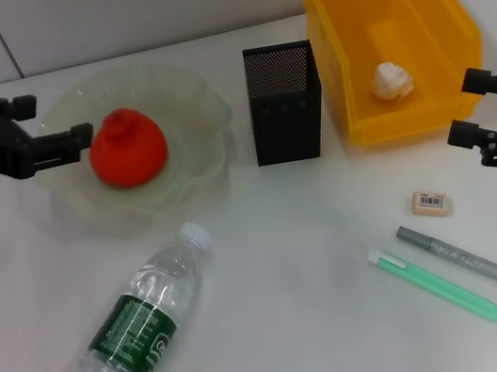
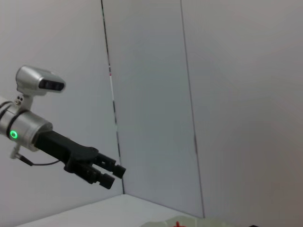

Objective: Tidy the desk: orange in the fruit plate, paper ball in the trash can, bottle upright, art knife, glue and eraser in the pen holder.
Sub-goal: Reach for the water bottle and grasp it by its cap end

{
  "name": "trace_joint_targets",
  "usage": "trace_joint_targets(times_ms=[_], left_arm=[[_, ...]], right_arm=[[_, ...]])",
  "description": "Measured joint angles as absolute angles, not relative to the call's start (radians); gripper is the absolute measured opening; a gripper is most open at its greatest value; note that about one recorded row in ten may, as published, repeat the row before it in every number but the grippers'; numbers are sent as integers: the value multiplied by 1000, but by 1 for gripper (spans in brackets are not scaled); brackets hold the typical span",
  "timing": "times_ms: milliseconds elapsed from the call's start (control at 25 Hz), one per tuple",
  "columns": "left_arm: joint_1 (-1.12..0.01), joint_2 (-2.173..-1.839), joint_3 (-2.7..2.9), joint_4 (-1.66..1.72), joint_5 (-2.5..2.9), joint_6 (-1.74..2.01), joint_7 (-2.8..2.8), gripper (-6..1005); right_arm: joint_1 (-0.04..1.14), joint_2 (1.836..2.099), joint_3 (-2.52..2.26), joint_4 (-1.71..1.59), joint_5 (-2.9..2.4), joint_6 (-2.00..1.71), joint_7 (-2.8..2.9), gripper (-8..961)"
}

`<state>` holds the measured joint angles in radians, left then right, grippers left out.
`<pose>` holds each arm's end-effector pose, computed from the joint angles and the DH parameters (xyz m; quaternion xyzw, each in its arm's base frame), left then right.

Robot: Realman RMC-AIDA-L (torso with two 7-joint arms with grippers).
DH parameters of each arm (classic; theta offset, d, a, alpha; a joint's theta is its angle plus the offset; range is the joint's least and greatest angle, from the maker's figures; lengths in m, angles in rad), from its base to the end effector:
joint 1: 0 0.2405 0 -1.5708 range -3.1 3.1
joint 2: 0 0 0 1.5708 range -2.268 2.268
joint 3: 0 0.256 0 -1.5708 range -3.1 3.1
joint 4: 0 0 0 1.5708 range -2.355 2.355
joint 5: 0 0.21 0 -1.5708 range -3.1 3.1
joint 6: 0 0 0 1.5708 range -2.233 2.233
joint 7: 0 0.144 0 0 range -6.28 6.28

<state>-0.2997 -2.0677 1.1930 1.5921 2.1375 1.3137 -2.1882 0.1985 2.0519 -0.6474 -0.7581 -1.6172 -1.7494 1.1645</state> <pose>-0.1844 0.3438 0.0698 -0.9272 -0.2304 -0.0869 0.2823 0.3114 0.2529 0.0686 -0.8769 0.1616 0.3616 0.2723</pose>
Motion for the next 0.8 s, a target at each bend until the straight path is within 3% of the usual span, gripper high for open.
trace_joint_targets(times_ms=[480, 800], left_arm=[[-419, -2072, 1506, 1689, 2493, 1410, -2583, 783], [-421, -2075, 1565, 1672, 2511, 1402, -2685, 782]], right_arm=[[204, 2053, -623, -738, -1617, -1718, 1164, 735], [210, 2058, -624, -728, -1617, -1680, 1161, 734]])
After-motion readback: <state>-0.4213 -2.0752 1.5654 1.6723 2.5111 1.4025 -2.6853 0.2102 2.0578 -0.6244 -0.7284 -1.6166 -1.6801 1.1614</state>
